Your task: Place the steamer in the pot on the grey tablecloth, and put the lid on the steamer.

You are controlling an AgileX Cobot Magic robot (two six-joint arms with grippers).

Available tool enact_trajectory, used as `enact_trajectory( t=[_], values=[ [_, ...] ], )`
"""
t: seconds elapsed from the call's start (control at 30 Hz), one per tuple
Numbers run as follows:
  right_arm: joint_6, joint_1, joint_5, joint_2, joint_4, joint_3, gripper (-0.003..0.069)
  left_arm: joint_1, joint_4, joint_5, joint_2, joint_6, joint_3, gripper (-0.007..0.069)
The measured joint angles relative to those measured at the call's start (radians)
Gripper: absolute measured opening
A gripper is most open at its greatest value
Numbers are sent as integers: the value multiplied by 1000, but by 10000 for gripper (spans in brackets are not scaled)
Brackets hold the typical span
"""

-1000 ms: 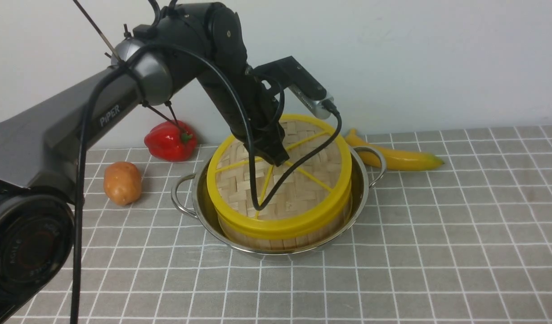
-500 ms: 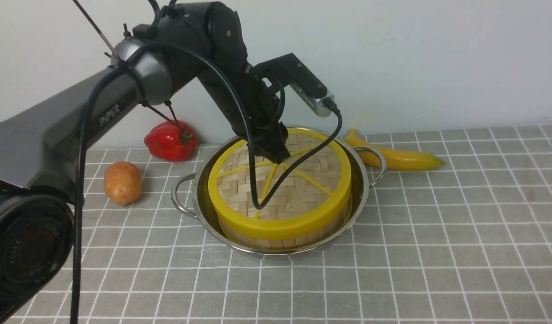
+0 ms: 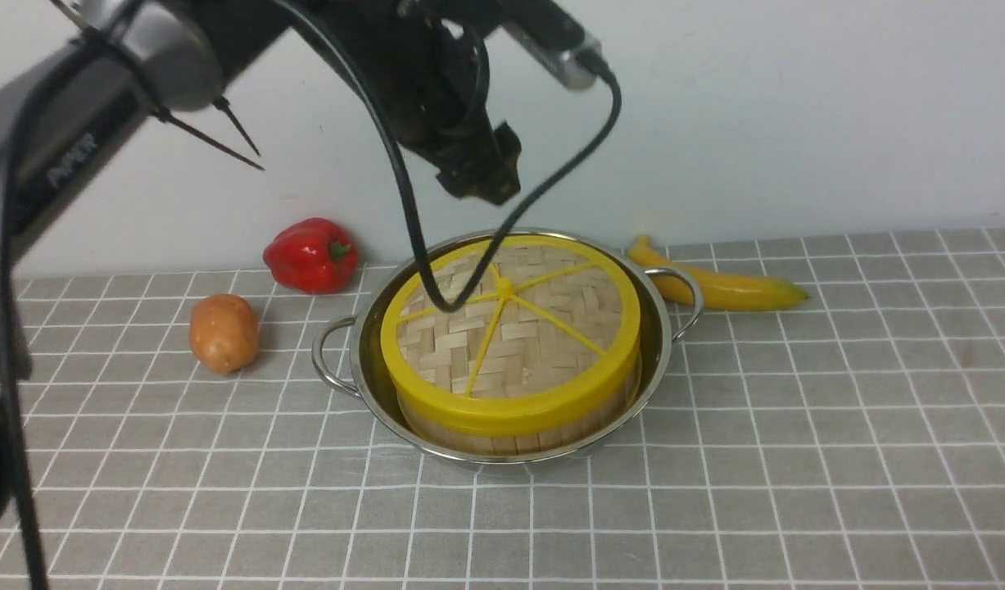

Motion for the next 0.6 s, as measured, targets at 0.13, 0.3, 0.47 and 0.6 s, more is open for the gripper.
enact_trajectory(
  t=[0.13,0.3,0.47,0.6],
  values=[
    [0,0,0,0,1,0,243,0,-1,-11,-84,-28,-57,433],
    [0,0,0,0,1,0,243,0,-3,-63,-122,-31,-68,391],
    [0,0,0,0,1,0,243,0,-3,-102,-117,-32,-69,343],
    [0,0,0,0,1,0,243,0,-3,-126,-114,-33,-69,301]
  ],
)
